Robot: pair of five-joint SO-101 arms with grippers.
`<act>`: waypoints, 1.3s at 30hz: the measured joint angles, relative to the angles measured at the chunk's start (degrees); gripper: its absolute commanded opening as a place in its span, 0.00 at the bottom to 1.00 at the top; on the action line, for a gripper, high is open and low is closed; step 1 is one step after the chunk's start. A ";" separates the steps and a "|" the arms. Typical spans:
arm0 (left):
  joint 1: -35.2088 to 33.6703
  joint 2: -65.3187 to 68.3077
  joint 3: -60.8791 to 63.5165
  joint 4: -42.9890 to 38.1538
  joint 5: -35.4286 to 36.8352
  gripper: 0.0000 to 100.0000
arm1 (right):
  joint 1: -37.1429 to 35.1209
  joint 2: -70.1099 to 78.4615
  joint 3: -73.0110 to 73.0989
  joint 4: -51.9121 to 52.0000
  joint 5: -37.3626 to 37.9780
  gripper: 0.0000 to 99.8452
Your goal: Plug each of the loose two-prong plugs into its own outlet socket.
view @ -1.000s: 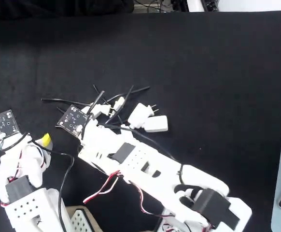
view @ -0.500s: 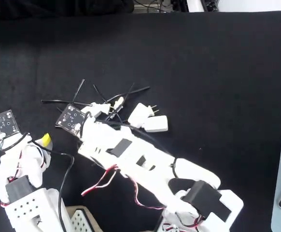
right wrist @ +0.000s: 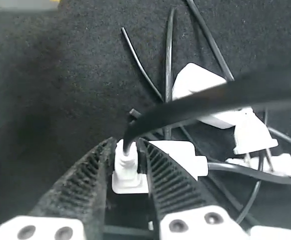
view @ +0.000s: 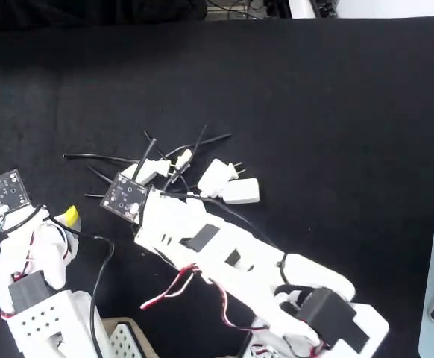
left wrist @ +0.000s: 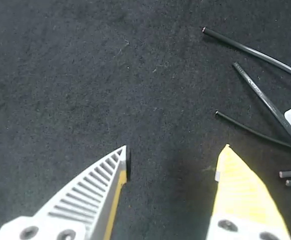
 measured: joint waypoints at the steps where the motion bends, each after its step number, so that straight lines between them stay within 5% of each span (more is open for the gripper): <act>1: 0.00 0.00 0.00 0.00 0.00 0.28 | 0.26 0.79 0.00 -0.70 0.62 0.01; 23: 0.00 0.00 0.70 0.00 0.00 0.28 | 1.85 2.02 -5.89 8.70 3.52 0.01; 35: 0.00 0.00 0.70 0.00 0.00 0.28 | 12.75 -4.31 -19.60 13.27 -2.02 0.01; 39: 0.00 0.00 0.70 0.00 0.00 0.28 | 14.77 2.46 -24.53 7.65 -4.92 0.01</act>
